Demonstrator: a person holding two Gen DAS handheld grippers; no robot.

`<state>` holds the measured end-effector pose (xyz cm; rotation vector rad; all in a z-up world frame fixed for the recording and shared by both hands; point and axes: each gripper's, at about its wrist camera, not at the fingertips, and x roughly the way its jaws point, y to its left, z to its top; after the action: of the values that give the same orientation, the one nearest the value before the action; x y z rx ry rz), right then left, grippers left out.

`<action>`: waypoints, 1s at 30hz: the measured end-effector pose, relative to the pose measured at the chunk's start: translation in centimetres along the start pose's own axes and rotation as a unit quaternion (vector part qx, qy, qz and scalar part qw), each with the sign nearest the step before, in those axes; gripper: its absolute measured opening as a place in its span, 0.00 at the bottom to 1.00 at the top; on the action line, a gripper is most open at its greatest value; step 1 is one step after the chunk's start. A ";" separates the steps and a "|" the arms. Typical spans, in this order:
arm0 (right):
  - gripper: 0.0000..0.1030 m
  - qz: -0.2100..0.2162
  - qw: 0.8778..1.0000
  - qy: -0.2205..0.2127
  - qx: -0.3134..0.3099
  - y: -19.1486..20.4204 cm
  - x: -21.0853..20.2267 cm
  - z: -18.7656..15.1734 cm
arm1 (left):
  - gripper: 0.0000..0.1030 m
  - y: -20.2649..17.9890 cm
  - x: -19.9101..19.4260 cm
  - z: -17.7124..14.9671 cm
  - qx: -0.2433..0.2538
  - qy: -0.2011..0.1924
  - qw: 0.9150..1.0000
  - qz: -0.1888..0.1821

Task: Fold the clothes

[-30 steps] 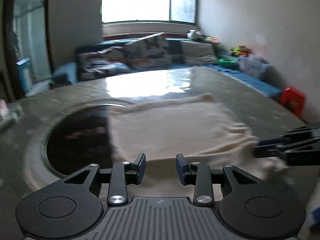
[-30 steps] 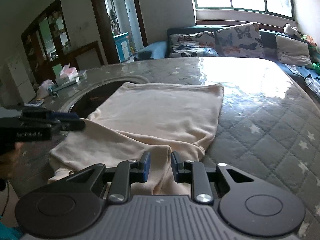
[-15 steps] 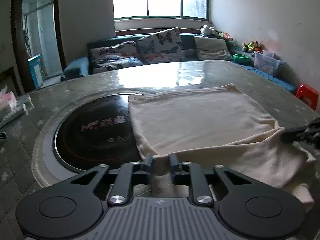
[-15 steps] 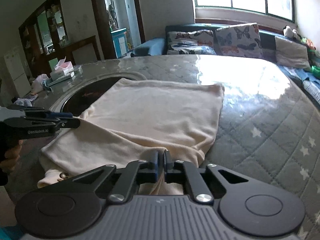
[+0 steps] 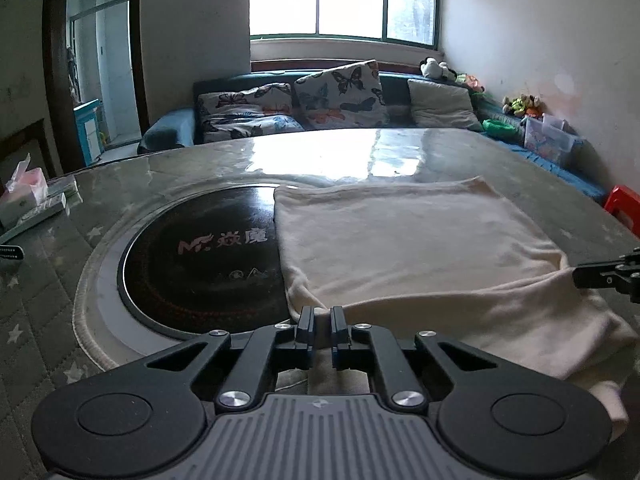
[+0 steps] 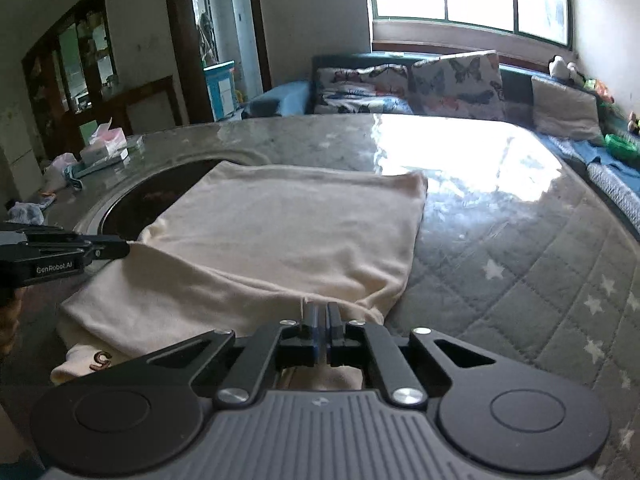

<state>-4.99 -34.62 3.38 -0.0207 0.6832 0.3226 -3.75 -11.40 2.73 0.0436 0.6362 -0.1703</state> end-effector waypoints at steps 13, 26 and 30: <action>0.08 0.039 0.997 0.014 -0.058 2.4 1.3 0.5 | 0.12 -1.4 1.3 0.2 0.021 0.007 1.000 -0.019; 0.20 0.043 0.995 0.042 -0.079 2.2 -0.1 -1.0 | 0.13 -0.7 0.0 -0.2 0.046 0.003 0.998 -0.036; 0.20 0.050 0.994 0.026 -0.090 2.8 -1.8 -1.1 | 0.13 -1.8 -2.1 -0.7 0.082 -0.001 0.994 -0.072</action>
<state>-7.77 -32.60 3.88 -0.1679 0.7061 0.4813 -6.15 -12.79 3.43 0.1570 0.6229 -0.3626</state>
